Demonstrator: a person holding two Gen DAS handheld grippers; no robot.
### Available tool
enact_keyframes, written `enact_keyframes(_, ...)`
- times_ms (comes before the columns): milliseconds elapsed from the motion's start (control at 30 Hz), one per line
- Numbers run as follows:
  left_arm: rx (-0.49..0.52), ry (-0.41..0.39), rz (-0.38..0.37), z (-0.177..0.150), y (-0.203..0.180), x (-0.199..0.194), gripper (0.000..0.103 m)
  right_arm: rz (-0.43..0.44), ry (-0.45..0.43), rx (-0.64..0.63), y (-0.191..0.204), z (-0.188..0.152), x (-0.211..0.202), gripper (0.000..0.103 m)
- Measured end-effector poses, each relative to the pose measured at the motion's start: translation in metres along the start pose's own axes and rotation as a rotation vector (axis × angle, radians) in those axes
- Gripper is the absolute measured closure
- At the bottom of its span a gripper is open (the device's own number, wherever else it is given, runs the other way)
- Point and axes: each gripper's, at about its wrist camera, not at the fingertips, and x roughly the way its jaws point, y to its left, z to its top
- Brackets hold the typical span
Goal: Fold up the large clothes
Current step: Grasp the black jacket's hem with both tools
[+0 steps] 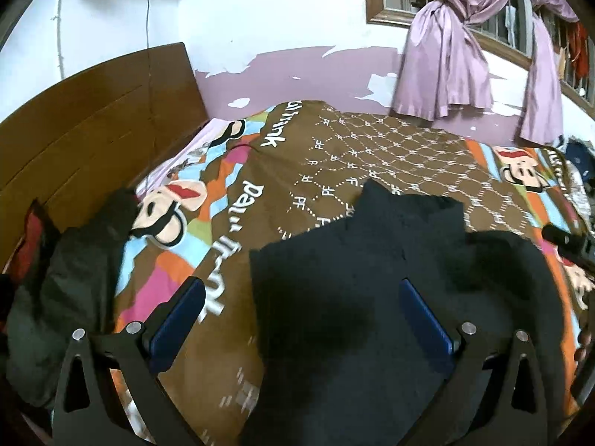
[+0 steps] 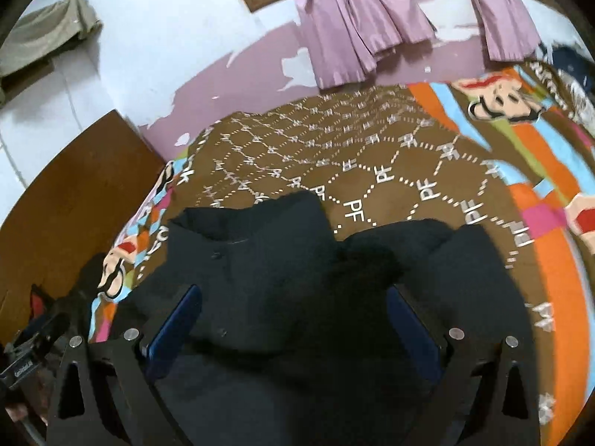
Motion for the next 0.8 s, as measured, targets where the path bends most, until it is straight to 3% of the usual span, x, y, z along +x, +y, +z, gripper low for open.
enact_keyframes(233, -0.06, 0.014, -0.049, 0.013, -0.007, 0.09, 0.001, 0.037, -0.015, 0.154, -0.031, 0.009, 0.053, 0.004)
enact_keyframes(600, -0.031, 0.045, -0.044, 0.032, -0.039, 0.148, 0.001, 0.018, -0.037, 0.062, -0.014, 0.027, 0.099, 0.007)
enact_keyframes(800, -0.126, 0.065, -0.059, 0.046, -0.04, 0.179, 0.001, 0.03, -0.033, 0.059, -0.017, 0.037, 0.111, 0.014)
